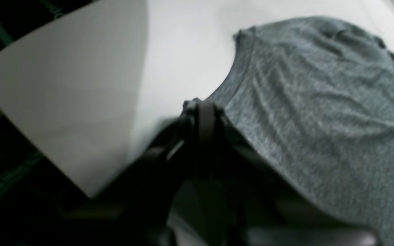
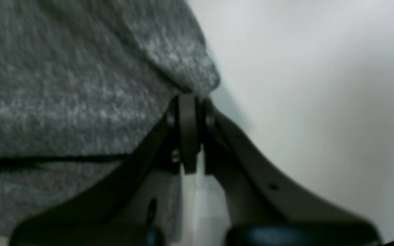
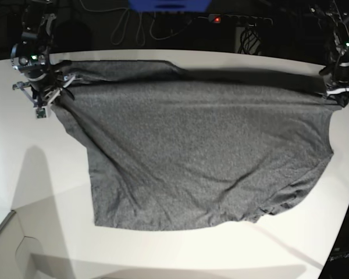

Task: Layout the t-shirt on the table in an organized manner, then fold the t-shirt properly
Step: 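Hold the shirt with both grippers and stretch it flat between them, then release the shirt and move the left gripper to grasp the hem corner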

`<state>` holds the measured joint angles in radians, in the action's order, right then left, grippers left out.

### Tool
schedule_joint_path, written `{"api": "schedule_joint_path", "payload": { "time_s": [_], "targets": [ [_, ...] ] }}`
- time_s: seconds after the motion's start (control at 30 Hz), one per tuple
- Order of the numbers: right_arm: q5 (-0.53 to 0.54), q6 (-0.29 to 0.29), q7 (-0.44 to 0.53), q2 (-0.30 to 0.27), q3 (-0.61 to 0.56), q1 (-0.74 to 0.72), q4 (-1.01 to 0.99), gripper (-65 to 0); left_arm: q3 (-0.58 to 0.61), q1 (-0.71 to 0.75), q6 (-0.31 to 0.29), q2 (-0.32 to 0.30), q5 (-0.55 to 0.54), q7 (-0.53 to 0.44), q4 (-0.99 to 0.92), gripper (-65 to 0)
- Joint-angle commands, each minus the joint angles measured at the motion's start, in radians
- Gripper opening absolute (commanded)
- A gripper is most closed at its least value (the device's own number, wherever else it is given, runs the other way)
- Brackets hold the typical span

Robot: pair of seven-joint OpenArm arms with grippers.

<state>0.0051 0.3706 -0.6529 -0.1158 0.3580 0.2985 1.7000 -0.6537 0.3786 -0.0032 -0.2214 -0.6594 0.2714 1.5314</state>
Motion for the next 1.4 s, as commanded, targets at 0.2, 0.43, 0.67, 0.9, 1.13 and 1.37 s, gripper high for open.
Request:
{"api": "schedule_joint_path", "payload": {
  "time_s": [0.2,0.43,0.67,0.9,1.13,1.37],
  "targets": [
    [-0.003,-0.002,0.014,-0.011,0.006,0.057,0.122,-51.5,-0.05,-0.046,-0.002,-0.022,0.002,0.213,0.022,-64.0],
    [-0.003,-0.002,0.014,-0.011,0.019,0.077,0.2,-43.5,-0.105,-0.066,-0.004,-0.022,-0.001,0.345,0.028,-63.7],
    [-0.003,-0.002,0.014,-0.011,0.034,0.069,0.205,-43.5,-0.107,-0.06,-0.004,-0.014,0.007,0.369,0.064,-42.7],
    [0.0,-0.002,0.011,-0.011,0.029,0.021,0.205,-43.3,-0.15,-0.039,-0.004,0.018,-0.003,0.362,0.2,-34.8],
    [-0.001,-0.002,0.009,0.031,-0.037,-0.097,0.194,-43.3,-0.202,-0.16,-0.004,0.066,0.008,0.371,0.269,-34.6],
    [-0.004,-0.006,0.012,0.024,-0.187,-0.338,-0.062,-43.2,0.03,-0.375,-0.004,-0.026,0.01,0.365,-0.006,-34.7]
  ]
}}
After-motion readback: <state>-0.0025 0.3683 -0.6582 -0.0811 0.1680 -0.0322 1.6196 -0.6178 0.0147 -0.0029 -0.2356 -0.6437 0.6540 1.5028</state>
